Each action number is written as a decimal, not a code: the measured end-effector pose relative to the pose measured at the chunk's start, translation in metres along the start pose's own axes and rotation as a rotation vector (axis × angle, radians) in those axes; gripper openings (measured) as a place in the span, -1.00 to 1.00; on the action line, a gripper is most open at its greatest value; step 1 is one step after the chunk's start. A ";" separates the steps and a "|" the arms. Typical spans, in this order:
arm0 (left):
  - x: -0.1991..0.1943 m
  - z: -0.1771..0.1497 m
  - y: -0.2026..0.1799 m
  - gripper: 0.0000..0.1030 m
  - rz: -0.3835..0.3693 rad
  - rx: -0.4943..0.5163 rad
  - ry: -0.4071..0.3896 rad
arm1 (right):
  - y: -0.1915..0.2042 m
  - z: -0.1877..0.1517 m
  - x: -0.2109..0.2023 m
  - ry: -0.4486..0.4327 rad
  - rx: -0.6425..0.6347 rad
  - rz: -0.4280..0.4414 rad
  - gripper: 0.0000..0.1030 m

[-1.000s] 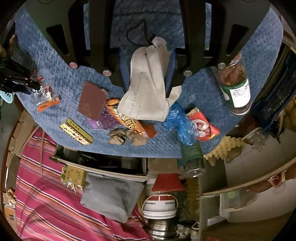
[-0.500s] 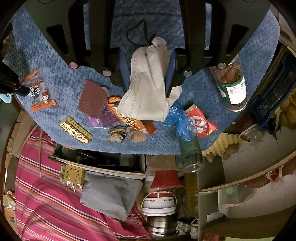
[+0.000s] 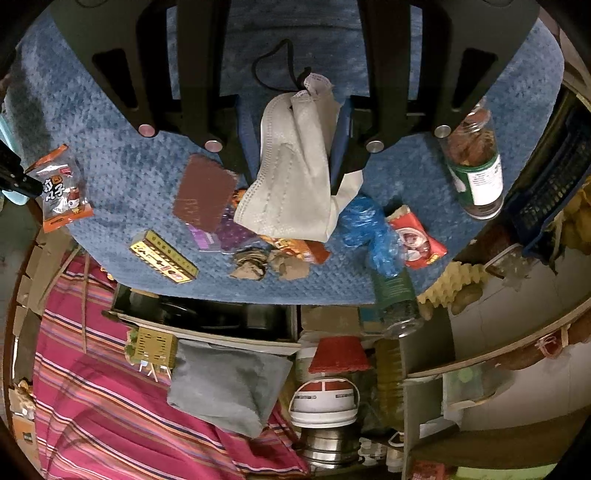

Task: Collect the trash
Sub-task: 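Carry the white mask and candy bag over the basket with both grippers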

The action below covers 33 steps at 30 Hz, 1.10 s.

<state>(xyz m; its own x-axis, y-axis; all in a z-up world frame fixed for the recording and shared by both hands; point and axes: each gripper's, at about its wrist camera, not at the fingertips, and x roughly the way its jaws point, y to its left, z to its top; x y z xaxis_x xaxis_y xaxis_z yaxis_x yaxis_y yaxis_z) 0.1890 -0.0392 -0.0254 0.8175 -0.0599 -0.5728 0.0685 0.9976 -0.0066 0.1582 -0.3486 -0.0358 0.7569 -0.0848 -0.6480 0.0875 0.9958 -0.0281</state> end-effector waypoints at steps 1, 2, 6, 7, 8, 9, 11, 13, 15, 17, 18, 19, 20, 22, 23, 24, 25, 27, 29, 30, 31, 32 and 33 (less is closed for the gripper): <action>0.000 0.000 -0.002 -0.33 -0.004 0.002 0.000 | -0.003 0.000 -0.002 -0.006 0.004 -0.003 -0.86; 0.001 0.001 -0.007 -0.33 -0.011 0.005 -0.001 | -0.007 0.000 -0.005 -0.011 0.010 -0.005 -0.86; -0.001 0.004 -0.025 -0.33 -0.032 0.019 -0.010 | -0.027 -0.001 -0.013 -0.028 0.046 -0.008 -0.86; -0.002 0.005 -0.031 -0.33 -0.040 0.025 -0.014 | -0.033 -0.001 -0.015 -0.033 0.057 -0.009 -0.86; -0.003 0.006 -0.037 -0.33 -0.047 0.029 -0.018 | -0.039 -0.001 -0.018 -0.039 0.069 -0.010 -0.86; -0.004 0.007 -0.041 -0.33 -0.053 0.033 -0.021 | -0.043 -0.001 -0.019 -0.042 0.077 -0.010 -0.87; -0.007 0.010 -0.053 -0.33 -0.071 0.038 -0.032 | -0.055 -0.003 -0.026 -0.056 0.100 -0.012 -0.88; -0.009 0.011 -0.066 -0.33 -0.099 0.038 -0.036 | -0.070 -0.004 -0.034 -0.072 0.123 -0.016 -0.88; -0.011 0.012 -0.079 -0.33 -0.125 0.045 -0.036 | -0.085 -0.006 -0.042 -0.087 0.144 -0.027 -0.88; -0.013 0.013 -0.098 -0.33 -0.148 0.065 -0.044 | -0.097 -0.008 -0.048 -0.097 0.164 -0.036 -0.88; -0.014 0.012 -0.106 -0.33 -0.159 0.074 -0.047 | -0.107 -0.010 -0.053 -0.103 0.180 -0.042 -0.88; -0.016 0.011 -0.116 -0.33 -0.172 0.084 -0.050 | -0.115 -0.011 -0.056 -0.108 0.195 -0.047 -0.88; -0.017 0.011 -0.125 -0.33 -0.185 0.093 -0.053 | -0.122 -0.013 -0.060 -0.113 0.208 -0.054 -0.88; -0.019 0.008 -0.145 -0.33 -0.212 0.113 -0.055 | -0.139 -0.019 -0.069 -0.124 0.233 -0.074 -0.88; -0.020 0.007 -0.156 -0.33 -0.229 0.123 -0.055 | -0.149 -0.022 -0.073 -0.128 0.246 -0.088 -0.88; -0.021 0.006 -0.162 -0.33 -0.238 0.127 -0.055 | -0.156 -0.024 -0.076 -0.129 0.254 -0.098 -0.88; -0.022 0.005 -0.175 -0.33 -0.257 0.138 -0.055 | -0.166 -0.028 -0.079 -0.130 0.266 -0.108 -0.88; -0.024 0.003 -0.191 -0.33 -0.280 0.154 -0.056 | -0.180 -0.034 -0.084 -0.130 0.286 -0.123 -0.88; -0.027 0.001 -0.212 -0.33 -0.306 0.176 -0.057 | -0.193 -0.039 -0.088 -0.127 0.295 -0.148 -0.88; -0.028 0.000 -0.221 -0.33 -0.318 0.184 -0.057 | -0.201 -0.042 -0.090 -0.125 0.301 -0.160 -0.88; -0.028 -0.001 -0.232 -0.33 -0.334 0.192 -0.053 | -0.207 -0.044 -0.092 -0.123 0.308 -0.168 -0.88; -0.027 -0.001 -0.241 -0.33 -0.347 0.197 -0.048 | -0.213 -0.046 -0.093 -0.123 0.315 -0.175 -0.88; -0.027 -0.003 -0.253 -0.33 -0.365 0.206 -0.040 | -0.219 -0.049 -0.094 -0.120 0.323 -0.184 -0.88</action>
<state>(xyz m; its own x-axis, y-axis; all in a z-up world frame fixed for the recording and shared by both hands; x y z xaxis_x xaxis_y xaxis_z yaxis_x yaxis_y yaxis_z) 0.1479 -0.2897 -0.0104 0.7398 -0.4140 -0.5305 0.4677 0.8831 -0.0370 0.0360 -0.5571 -0.0058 0.7780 -0.2838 -0.5605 0.4140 0.9027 0.1176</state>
